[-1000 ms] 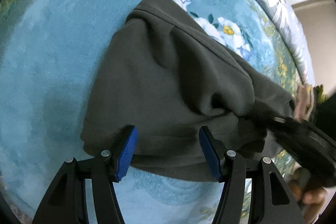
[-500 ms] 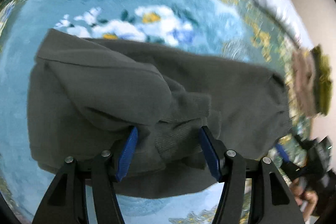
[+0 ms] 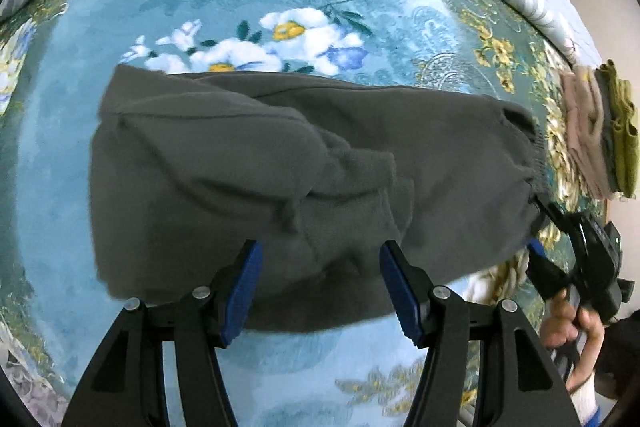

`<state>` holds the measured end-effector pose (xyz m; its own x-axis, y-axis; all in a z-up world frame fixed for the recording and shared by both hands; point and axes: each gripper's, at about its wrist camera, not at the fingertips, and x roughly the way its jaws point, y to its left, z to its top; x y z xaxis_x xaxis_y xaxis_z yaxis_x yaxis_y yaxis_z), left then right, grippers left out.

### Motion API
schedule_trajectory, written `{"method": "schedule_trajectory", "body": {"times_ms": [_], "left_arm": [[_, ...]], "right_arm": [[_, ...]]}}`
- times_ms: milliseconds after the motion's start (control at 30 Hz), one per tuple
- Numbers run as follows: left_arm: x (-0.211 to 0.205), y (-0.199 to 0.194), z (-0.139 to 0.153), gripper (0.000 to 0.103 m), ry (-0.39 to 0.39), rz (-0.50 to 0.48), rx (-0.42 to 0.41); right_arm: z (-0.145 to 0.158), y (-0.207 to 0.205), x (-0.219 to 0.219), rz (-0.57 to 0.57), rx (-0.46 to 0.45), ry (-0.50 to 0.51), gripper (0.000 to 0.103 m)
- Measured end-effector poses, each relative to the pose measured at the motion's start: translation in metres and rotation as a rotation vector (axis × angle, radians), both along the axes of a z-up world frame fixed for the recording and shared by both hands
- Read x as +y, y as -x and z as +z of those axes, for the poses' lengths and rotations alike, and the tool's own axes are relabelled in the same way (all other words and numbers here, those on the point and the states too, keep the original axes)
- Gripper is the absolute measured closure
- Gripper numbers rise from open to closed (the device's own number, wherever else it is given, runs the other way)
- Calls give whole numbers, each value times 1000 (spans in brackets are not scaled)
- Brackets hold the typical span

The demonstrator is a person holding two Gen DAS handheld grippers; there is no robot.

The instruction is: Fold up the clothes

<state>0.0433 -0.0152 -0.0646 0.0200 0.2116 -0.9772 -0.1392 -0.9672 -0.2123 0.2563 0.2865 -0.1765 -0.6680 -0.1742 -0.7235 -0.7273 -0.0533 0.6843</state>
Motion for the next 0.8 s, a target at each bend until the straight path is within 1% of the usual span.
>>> {"method": "schedule_trajectory", "body": {"times_ms": [100,200,267,300,367,400,467,533,600,700,800], "left_arm": [[-17,-7,16,41,-15,16,9],[-36,-10,30,41,-32,36,24],[-58,-12,40,41,-37,52,40],[-69,-13,47,41,-39,61,48],[-94,-15,57,41,-39,82,65],[-107,-16,61,41,-38,95,72],[-136,-20,69,41,-35,126,85],[-165,-26,75,41,-29,158,94],[-189,-32,77,41,-26,194,94],[-226,-42,76,41,-34,267,91],[-257,-54,72,41,-53,348,79]], "right_arm": [[33,8,-11,20,1,-76,62],[89,27,-36,146,2,-249,63],[132,45,-63,250,3,-389,63],[159,58,-85,325,4,-484,63],[192,73,-123,438,7,-614,63],[206,89,-145,502,8,-680,63],[231,112,-197,644,11,-807,63],[240,132,-248,775,10,-892,63],[236,150,-294,887,-19,-955,63],[215,174,-358,1036,-95,-1041,63],[178,193,-404,1152,-206,-1101,61]]}}
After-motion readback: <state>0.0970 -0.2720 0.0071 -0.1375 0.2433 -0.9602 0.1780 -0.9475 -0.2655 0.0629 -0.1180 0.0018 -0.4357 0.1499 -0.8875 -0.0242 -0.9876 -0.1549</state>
